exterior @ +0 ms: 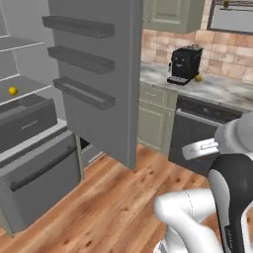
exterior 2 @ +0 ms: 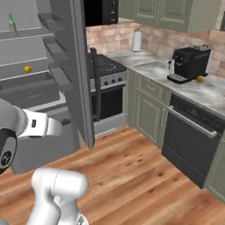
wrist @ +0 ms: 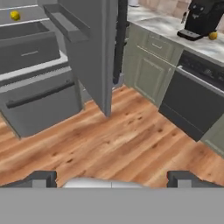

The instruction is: Place the beer on the top shelf of the fridge to keep it out of children's reach, and place the lemon and squash on lower shelves for easy access.

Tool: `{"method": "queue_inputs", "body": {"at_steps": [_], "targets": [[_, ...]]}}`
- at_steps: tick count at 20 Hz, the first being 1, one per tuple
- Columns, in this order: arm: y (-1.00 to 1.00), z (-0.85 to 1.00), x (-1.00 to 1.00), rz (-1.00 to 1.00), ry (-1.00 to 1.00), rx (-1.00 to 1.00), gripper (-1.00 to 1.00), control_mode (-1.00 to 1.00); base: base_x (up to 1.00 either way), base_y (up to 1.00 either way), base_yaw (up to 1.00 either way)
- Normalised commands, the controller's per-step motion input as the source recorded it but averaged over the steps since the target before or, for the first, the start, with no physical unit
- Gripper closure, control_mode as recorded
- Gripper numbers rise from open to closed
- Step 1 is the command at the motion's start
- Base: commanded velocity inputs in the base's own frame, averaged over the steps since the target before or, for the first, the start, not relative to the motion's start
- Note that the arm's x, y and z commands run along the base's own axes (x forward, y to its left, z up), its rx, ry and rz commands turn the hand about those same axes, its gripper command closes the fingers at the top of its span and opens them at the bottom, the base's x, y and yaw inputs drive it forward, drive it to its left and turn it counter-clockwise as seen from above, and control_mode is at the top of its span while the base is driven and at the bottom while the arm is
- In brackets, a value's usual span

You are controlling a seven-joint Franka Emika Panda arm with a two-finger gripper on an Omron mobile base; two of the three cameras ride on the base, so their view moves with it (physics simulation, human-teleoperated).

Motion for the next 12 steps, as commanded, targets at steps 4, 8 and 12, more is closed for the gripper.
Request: {"method": "queue_inputs", "body": {"at_steps": [4,8,12], "targets": [[0.0,0.0,0.0,0.0,0.0,0.0,-1.0,1.0,0.38,-0.15,-0.52],[0.0,0.0,0.0,0.0,0.0,0.0,-1.0,1.0,0.58,-0.25,-0.43],[0.0,0.0,0.0,0.0,0.0,0.0,-1.0,1.0,0.7,-0.28,-0.34]]}}
